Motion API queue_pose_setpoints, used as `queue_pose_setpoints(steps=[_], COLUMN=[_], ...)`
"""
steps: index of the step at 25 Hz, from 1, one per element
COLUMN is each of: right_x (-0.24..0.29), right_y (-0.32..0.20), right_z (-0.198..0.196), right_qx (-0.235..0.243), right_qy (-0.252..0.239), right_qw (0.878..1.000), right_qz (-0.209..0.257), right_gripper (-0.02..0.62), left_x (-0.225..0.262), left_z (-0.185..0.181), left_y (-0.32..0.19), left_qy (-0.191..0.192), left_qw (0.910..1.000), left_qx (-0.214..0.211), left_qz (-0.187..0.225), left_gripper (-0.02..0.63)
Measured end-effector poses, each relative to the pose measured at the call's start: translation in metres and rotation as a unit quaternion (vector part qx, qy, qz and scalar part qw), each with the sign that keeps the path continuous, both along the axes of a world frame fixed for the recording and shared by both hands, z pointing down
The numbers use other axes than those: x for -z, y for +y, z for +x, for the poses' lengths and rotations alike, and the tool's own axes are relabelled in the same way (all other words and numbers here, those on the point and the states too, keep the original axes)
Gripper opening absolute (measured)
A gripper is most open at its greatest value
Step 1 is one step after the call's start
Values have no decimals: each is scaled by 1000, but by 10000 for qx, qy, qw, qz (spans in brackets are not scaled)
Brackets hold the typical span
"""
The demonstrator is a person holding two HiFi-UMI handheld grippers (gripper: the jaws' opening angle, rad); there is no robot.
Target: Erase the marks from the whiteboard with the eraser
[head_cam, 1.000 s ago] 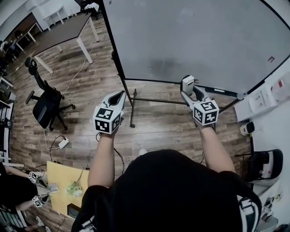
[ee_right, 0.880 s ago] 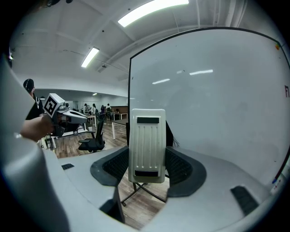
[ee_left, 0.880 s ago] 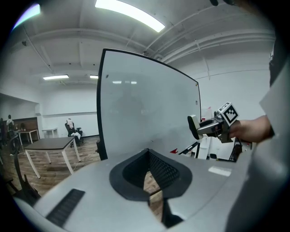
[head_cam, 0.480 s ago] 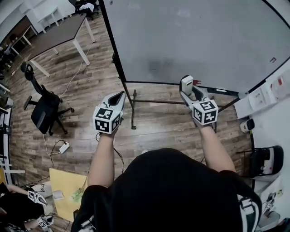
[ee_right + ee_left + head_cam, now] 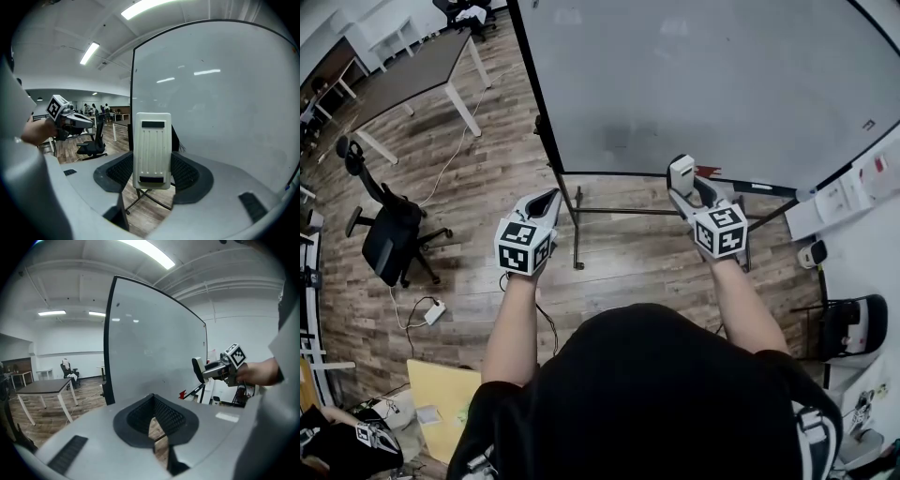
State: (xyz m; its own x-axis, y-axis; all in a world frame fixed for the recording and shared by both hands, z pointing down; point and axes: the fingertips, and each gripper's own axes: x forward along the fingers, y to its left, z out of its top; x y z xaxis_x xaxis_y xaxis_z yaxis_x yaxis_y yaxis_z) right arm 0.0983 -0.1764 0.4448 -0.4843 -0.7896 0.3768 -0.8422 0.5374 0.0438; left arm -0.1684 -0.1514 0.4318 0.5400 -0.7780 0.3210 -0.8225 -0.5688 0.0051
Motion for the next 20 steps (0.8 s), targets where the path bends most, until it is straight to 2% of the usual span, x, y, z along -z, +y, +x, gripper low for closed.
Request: queue_pose_setpoints(steps=[11, 20], right_x=[-12, -17], right_y=[-14, -16], right_z=[-22, -42], right_qx=[-31, -45], right_qy=[120, 138], right_qw=[9999, 9998], right_qz=[-82, -99], right_gripper=[245, 245], left_x=[-7, -18], left_z=[-23, -39], left_y=[-18, -15], left_qy=[71, 57], left_qw=[10000, 9999], left_qx=[-7, -52], left_qz=[-37, -128], left_gripper=[11, 11])
